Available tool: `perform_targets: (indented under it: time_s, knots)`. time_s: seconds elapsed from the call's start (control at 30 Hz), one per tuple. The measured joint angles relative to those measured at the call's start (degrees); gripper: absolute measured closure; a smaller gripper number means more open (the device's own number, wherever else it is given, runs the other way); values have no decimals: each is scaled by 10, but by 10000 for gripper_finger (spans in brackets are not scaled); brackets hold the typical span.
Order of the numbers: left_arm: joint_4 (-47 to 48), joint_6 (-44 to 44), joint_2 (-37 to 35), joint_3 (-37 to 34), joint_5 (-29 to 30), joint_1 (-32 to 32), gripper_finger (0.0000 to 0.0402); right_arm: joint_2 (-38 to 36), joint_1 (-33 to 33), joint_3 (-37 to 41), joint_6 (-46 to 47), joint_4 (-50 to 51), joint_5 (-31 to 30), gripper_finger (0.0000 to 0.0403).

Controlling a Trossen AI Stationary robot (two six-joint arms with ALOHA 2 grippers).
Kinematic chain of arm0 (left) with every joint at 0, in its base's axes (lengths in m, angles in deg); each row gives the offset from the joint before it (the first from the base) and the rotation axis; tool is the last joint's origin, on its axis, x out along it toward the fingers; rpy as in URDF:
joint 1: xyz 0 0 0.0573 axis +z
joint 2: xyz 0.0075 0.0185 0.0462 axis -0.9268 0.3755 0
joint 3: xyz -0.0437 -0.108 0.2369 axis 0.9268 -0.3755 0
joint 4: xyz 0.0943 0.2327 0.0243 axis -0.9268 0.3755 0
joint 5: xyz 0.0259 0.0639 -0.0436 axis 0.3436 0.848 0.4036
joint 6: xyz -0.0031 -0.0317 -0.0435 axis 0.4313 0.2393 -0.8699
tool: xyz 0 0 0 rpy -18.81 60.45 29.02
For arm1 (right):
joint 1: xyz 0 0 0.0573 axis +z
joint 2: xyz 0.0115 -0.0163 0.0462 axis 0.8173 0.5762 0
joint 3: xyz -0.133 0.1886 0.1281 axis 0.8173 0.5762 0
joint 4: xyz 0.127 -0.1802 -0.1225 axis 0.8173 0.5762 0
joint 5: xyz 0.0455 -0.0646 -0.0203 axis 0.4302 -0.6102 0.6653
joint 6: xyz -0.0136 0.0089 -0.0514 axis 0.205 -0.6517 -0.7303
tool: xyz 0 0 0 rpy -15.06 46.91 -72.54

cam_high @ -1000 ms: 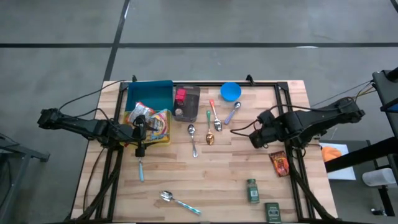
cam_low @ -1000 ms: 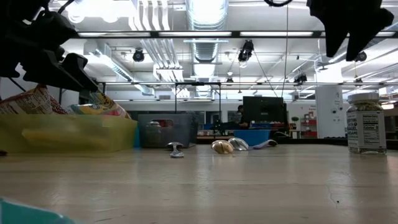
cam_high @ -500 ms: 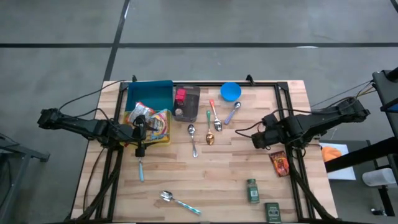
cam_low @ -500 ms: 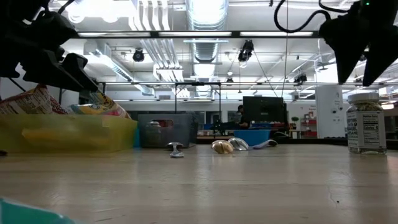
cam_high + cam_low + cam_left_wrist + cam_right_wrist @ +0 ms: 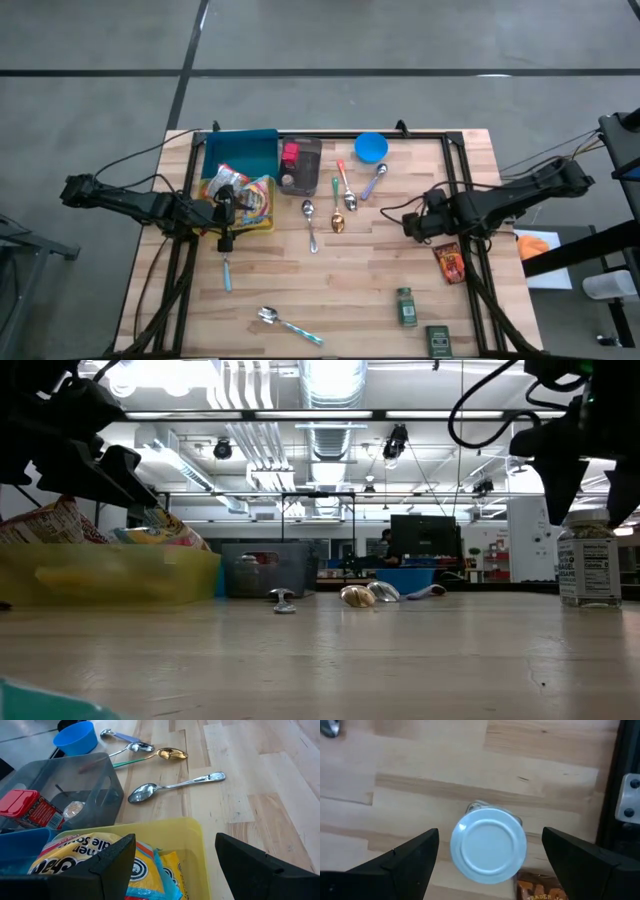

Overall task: Pick & Place Food Item
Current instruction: Put the white seasoning bottle into the black bin

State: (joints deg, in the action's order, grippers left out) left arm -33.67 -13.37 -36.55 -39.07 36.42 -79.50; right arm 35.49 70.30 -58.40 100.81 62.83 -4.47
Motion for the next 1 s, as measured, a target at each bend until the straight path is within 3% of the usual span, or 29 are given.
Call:
perform_targets:
  time_s: [0.43, 0.83, 1.0]
  knots:
    - [0, 1, 0, 0, 0, 0, 130, 58, 0, 1, 32, -12, 0, 60]
    - [0, -1, 0, 0, 0, 0, 130, 80, 0, 1, 27, -25, -8, 199]
    - [0, -1, 0, 0, 0, 0, 130, 80, 0, 0, 17, -27, -10, 205]
